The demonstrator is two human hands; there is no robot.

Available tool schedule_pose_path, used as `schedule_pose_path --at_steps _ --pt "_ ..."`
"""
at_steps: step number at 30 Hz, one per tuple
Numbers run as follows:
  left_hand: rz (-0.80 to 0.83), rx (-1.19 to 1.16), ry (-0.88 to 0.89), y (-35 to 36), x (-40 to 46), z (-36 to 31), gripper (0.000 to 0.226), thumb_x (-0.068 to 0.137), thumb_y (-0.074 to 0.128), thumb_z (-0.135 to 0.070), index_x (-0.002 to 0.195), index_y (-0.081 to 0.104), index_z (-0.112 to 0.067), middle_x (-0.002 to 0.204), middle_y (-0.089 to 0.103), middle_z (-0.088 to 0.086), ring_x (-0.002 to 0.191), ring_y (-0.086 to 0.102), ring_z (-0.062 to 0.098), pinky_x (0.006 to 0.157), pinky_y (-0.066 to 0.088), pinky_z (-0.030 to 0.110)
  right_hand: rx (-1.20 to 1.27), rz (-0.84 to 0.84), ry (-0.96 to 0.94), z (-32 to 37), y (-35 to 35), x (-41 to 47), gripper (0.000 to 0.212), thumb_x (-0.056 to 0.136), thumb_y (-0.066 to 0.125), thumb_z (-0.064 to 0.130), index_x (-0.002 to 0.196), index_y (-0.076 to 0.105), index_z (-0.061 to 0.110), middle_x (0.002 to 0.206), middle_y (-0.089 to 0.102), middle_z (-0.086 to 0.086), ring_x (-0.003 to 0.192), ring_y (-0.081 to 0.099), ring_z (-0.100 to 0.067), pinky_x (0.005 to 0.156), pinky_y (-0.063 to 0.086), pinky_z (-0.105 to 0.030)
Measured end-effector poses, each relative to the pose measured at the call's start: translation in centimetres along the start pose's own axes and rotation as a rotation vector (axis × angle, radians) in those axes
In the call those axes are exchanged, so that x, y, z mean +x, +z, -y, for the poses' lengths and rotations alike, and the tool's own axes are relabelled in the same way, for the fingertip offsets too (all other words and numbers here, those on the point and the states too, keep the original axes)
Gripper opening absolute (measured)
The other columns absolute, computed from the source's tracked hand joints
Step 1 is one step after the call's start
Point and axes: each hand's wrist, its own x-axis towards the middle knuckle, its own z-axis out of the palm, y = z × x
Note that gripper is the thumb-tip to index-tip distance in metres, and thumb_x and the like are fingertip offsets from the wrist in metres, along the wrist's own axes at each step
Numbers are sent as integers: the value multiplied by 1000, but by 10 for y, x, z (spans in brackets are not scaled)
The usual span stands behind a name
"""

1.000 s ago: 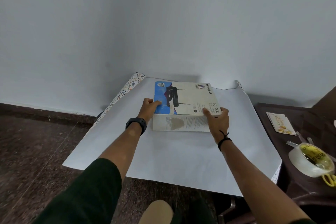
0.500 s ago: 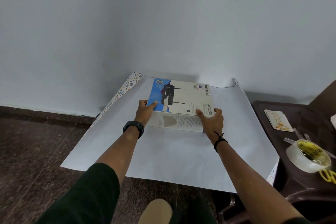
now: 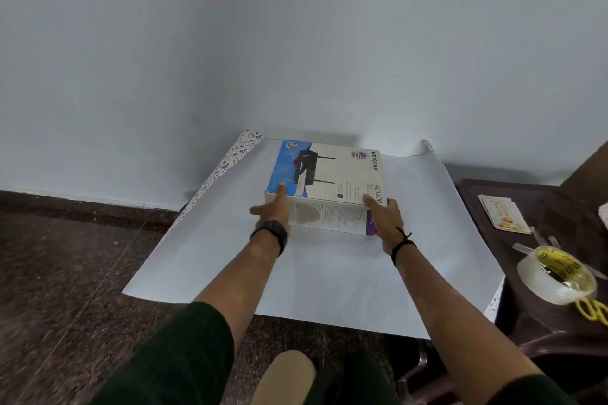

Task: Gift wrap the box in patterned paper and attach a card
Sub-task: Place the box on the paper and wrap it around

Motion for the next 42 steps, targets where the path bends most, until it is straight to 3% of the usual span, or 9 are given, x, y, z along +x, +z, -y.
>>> schedule_pose_path --at_steps 4,11,18,23,27,30,35,39,42 --pt "6 -32 92 23 -28 2 95 76 73 -44 145 10 -22 136 40 13 120 48 35 99 45 51 34 -41 -37 -5 14 -17 87 71 74 48 140 33 14 131 51 -10 115 54 -29 96 48 -46" --pt "-116 201 333 20 -20 -14 30 95 44 -14 124 42 -7 128 51 16 110 54 30 82 48 34 -46 -232 -127 4 21 -10 48 84 63 45 109 55 5 121 55 -16 108 55 -32 94 46 -46" --pt "26 289 318 18 -17 -9 38 90 61 -25 116 38 -12 117 56 10 91 53 20 73 52 34 100 124 -112 25 -5 29 84 91 61 29 151 4 14 142 43 -8 129 42 -21 99 29 -31" --pt "-6 304 391 27 -13 -12 30 95 51 -14 121 38 -7 125 53 14 92 51 20 67 45 26 -76 74 -177 22 -3 36 52 81 66 50 118 54 15 127 51 -8 107 55 -19 94 45 -35" --pt "-1 340 405 30 -8 -15 28 96 42 -10 124 40 -6 126 53 14 103 53 24 74 45 29 -21 124 -130 23 -3 41 48 89 63 31 121 35 8 122 51 -7 93 54 -14 72 43 -19" --pt "37 322 404 28 -2 -18 30 96 38 -10 125 44 -10 128 52 14 111 55 29 89 51 41 32 105 -132 28 2 39 74 89 64 21 144 15 8 120 51 -4 101 54 -19 83 42 -26" --pt "185 301 383 11 15 -24 28 92 48 -15 118 53 -25 123 61 7 105 62 28 91 53 47 -47 14 -178 11 10 24 43 83 71 21 116 53 1 110 65 -19 79 66 -23 58 53 -22" --pt "321 302 414 3 6 -34 32 92 54 -10 122 43 -12 116 59 3 100 62 24 87 54 40 -6 -77 -193 -4 21 -1 41 76 77 30 100 48 11 112 59 -16 87 67 -26 59 56 -26" --pt "355 423 350 -3 26 -34 57 76 67 -36 129 45 -31 126 52 5 105 61 26 90 53 44 -13 -74 -140 -7 28 -20 45 80 74 30 100 38 12 106 59 -9 85 66 -23 59 54 -25"
